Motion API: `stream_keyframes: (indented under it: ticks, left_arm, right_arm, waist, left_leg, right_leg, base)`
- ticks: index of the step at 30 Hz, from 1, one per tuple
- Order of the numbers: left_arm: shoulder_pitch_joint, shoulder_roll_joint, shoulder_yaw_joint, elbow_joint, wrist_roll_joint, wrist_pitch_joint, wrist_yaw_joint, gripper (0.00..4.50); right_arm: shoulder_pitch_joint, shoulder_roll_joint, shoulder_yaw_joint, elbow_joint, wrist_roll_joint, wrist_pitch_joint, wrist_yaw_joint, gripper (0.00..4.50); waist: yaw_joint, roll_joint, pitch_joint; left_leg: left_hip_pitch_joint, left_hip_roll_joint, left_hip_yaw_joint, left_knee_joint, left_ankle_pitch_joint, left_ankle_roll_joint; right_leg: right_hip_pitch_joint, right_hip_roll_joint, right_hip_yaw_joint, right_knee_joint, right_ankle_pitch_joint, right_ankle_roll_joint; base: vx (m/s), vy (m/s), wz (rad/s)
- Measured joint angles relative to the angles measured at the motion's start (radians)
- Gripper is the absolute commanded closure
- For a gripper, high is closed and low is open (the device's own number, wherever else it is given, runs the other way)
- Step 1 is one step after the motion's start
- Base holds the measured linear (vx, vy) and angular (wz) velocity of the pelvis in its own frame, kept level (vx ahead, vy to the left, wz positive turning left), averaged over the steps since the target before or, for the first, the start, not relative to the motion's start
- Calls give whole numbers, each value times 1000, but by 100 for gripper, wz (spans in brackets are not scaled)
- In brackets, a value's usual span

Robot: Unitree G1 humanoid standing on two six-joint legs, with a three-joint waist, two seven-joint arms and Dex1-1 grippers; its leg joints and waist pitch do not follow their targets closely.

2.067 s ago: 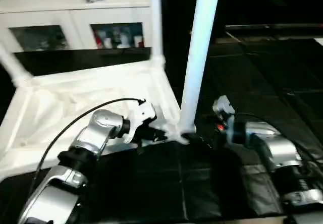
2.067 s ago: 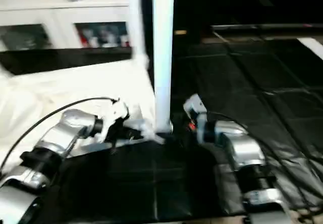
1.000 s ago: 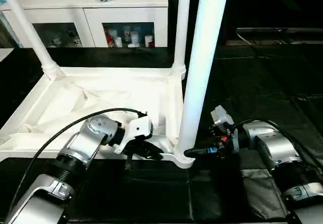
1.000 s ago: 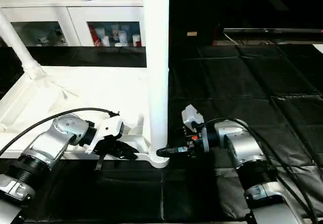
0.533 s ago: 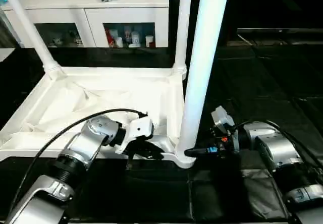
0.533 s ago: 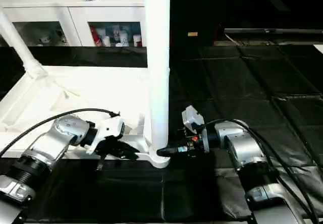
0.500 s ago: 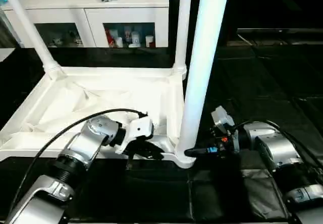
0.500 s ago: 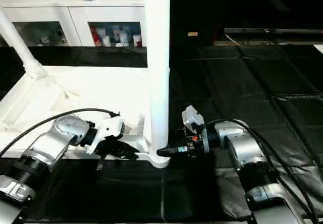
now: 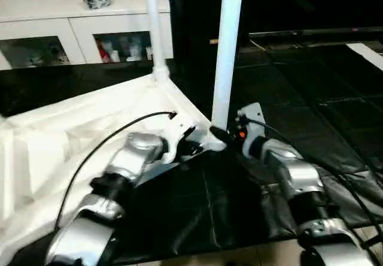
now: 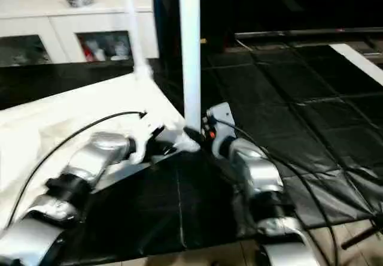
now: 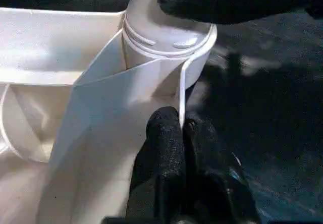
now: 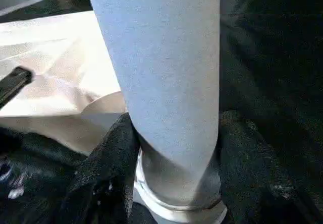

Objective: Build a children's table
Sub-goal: Rotate leg to tighten

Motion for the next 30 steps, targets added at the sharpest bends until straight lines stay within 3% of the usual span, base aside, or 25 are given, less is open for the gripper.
stream_keyframes:
  ticks: [3, 4, 13, 23, 30]
  left_arm:
    - [0, -4, 3, 1, 5, 0, 14, 450]
    - [0, -4, 4, 1, 5, 0, 14, 450]
    - [1, 20, -16, -2, 4, -35, -41, 450]
    - [44, 150, -64, -73, -8, -132, -258, 450]
    - [66, 223, -123, -123, -29, -200, -447, 450]
  right_arm:
    - [-3, 18, -3, 3, -10, -6, -35, 255]
    - [-3, 21, -6, 3, -10, -6, -38, 220]
    - [38, -5, -18, -56, 37, 21, 36, 140]
    - [132, -212, 65, -134, 67, 7, 372, 59]
    - [131, -326, 92, -174, 101, -39, 607, 4]
  waist:
    - [0, 0, 0]
    - [0, 0, 0]
    - [7, 0, 0]
    - [51, 0, 0]
    - [88, 0, 0]
  left_leg:
    - [1, -1, 2, 0, 0, 0]
    - [1, -1, 2, 0, 0, 0]
    - [3, -1, 4, -7, 0, 0]
    - [3, 2, 6, -12, 0, -1]
    - [-1, 4, 8, -10, 2, 2]
  right_leg:
    - [1, -1, 3, 0, 0, 0]
    - [1, -1, 3, 0, 0, 0]
    - [0, 0, 6, 2, 6, -9]
    - [-8, 1, 10, 34, 6, -8]
    - [-11, 1, 12, 36, 2, -8]
  base:
    - [0, 0, 0]
    - [0, 0, 0]
    - [0, 0, 0]
    - [0, 0, 0]
    - [0, 0, 0]
